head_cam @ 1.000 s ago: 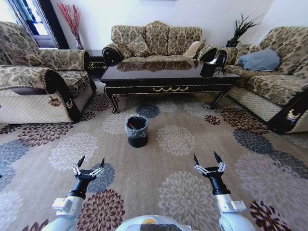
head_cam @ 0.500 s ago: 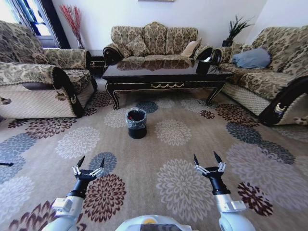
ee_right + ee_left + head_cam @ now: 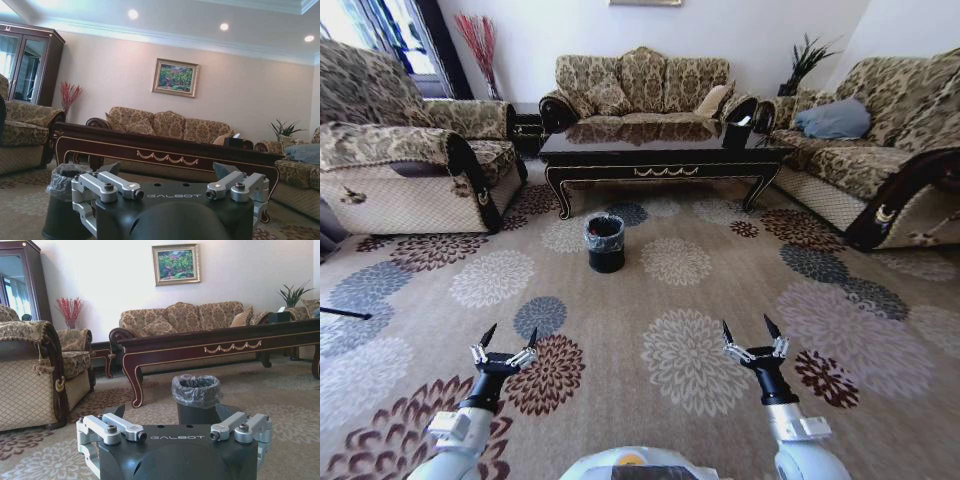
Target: Move to the front of the table and pick up the trash from the floor, then place it into the trash bin.
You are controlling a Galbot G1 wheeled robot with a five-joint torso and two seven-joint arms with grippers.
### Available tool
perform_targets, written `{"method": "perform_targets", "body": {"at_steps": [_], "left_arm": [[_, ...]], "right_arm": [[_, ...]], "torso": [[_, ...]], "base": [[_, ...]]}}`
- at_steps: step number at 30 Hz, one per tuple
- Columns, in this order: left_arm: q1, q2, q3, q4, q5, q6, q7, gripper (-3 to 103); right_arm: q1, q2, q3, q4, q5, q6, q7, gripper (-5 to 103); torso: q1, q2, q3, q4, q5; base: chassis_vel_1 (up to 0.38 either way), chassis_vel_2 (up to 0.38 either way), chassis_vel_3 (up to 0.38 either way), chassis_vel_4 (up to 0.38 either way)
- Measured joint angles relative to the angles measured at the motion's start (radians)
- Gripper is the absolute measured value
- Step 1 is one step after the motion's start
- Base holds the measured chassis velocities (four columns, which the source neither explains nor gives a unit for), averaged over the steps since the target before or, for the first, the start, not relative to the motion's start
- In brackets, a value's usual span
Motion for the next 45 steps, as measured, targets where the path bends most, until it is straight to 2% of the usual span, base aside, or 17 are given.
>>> {"method": "perform_targets", "body": {"at_steps": [38,45], "left_arm": [[0.000,0.000,0.000,0.000,0.000,0.000,0.000,100],[0.000,0.000,0.000,0.000,0.000,0.000,0.000,100]], "right_arm": [[0.000,0.000,0.000,0.000,0.000,0.000,0.000,100],[0.000,0.000,0.000,0.000,0.000,0.000,0.000,100]], "torso": [[0.000,0.000,0.000,0.0002,0.0001],[0.000,0.000,0.000,0.0000,0.0000]], "base": [[0.168,-0.169,-0.165,0.165],[0.034,-0.047,-0.021,0.042]]}}
